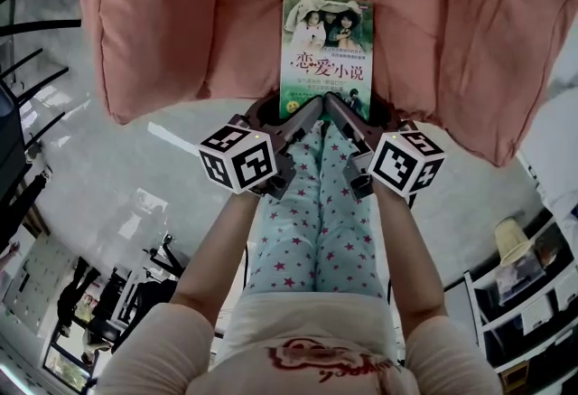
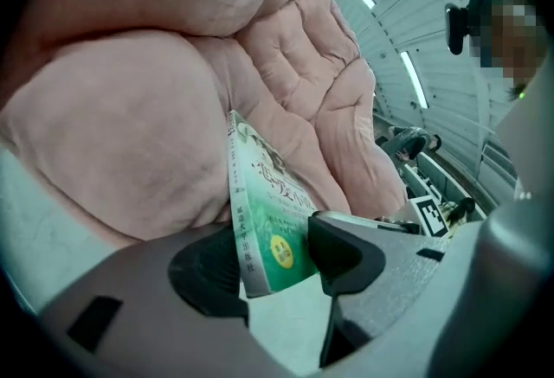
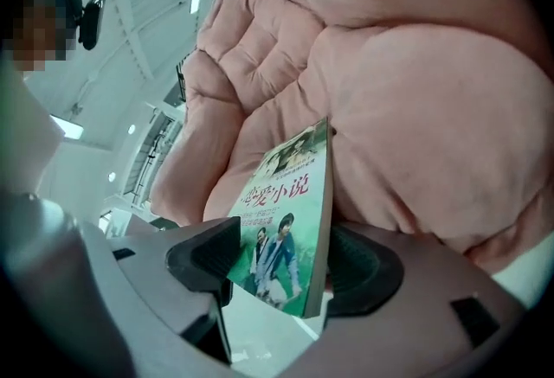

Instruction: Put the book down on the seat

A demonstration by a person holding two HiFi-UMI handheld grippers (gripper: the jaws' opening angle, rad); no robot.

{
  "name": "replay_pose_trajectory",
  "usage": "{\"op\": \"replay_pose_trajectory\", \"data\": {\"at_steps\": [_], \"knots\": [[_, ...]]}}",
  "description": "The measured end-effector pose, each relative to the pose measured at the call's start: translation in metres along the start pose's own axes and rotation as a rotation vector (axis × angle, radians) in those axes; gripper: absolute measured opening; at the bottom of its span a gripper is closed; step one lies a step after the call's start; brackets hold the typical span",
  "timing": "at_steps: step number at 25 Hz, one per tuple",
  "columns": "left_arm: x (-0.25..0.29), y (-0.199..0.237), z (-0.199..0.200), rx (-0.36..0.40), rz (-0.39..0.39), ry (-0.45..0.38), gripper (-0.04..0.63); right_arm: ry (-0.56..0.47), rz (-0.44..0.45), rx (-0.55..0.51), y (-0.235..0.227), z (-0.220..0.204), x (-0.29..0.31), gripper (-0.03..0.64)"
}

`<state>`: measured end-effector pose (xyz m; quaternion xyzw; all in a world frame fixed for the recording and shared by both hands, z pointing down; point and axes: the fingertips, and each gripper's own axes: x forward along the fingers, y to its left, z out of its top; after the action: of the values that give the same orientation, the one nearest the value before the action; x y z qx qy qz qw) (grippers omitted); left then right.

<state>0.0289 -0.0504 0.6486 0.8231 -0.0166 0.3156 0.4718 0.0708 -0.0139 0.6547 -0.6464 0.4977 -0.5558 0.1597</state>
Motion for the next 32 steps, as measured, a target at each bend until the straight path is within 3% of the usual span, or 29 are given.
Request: {"op": "replay_pose_trajectory", "data": {"at_steps": [6, 12, 15, 17, 20, 26, 30, 32], "knots": [[-0.02, 0.011, 0.005, 0.02, 0.143, -0.018, 0.207, -0.021, -0.11, -0.021, 0.001, 0.001, -0.012, 0.338], [-0.055, 0.009, 0.012, 0.03, 0.262, -0.038, 0.207, -0.034, -0.184, -0.018, 0.01, 0.003, -0.046, 0.347], [-0.059, -0.019, 0.028, 0.065, 0.242, -0.062, 0.207, -0.079, -0.179, -0.03, 0.029, 0.024, -0.065, 0.345], [-0.067, -0.052, 0.05, 0.127, 0.225, -0.115, 0.207, -0.133, -0.161, -0.077, 0.058, 0.046, -0.081, 0.345], [-0.085, -0.114, 0.093, 0.224, 0.167, -0.218, 0.207, -0.224, -0.111, -0.228, 0.119, 0.087, -0.103, 0.344], [-0.146, -0.233, 0.185, 0.347, 0.048, -0.47, 0.198, -0.412, 0.0, -0.485, 0.255, 0.17, -0.163, 0.324], [-0.176, -0.288, 0.222, 0.467, 0.024, -0.505, 0.192, -0.533, 0.044, -0.601, 0.319, 0.216, -0.203, 0.324], [-0.189, -0.308, 0.234, 0.479, 0.001, -0.522, 0.182, -0.572, 0.051, -0.635, 0.339, 0.23, -0.216, 0.322]]}}
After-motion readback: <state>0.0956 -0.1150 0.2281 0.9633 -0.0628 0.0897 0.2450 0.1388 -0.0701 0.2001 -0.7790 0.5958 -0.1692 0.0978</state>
